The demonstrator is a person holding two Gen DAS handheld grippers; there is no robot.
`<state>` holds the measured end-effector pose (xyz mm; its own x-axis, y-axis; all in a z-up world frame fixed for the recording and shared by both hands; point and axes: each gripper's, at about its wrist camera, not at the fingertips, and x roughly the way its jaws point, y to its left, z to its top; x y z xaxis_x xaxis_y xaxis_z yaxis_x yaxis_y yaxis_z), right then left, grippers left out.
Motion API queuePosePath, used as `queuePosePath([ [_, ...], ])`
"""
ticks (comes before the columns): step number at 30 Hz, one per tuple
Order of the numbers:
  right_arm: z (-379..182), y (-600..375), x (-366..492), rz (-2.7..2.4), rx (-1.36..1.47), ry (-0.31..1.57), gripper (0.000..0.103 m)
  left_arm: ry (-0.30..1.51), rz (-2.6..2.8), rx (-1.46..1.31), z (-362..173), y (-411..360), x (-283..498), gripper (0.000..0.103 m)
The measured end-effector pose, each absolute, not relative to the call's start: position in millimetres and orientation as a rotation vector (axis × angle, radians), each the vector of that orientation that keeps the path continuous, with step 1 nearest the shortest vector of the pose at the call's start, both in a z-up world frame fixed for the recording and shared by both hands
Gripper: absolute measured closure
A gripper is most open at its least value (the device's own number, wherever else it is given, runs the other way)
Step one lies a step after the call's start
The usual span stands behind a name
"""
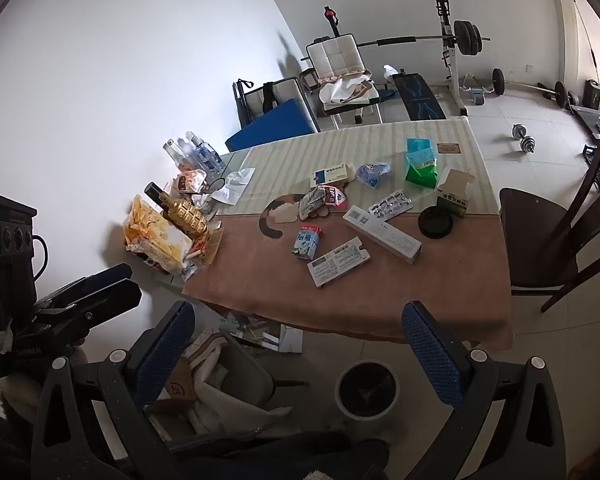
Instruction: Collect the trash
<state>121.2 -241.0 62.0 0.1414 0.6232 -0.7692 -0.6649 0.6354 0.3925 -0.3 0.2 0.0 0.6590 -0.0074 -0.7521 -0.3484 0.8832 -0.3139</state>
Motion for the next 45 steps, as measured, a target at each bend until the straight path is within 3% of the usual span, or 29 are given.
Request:
queuePosePath([
  [45, 70.6, -251.9, 108.3, 0.958, -0.022, 1.106, 0.000, 0.828, 0.165, -0.465, 14.5, -15.0, -0.2, 0.000],
])
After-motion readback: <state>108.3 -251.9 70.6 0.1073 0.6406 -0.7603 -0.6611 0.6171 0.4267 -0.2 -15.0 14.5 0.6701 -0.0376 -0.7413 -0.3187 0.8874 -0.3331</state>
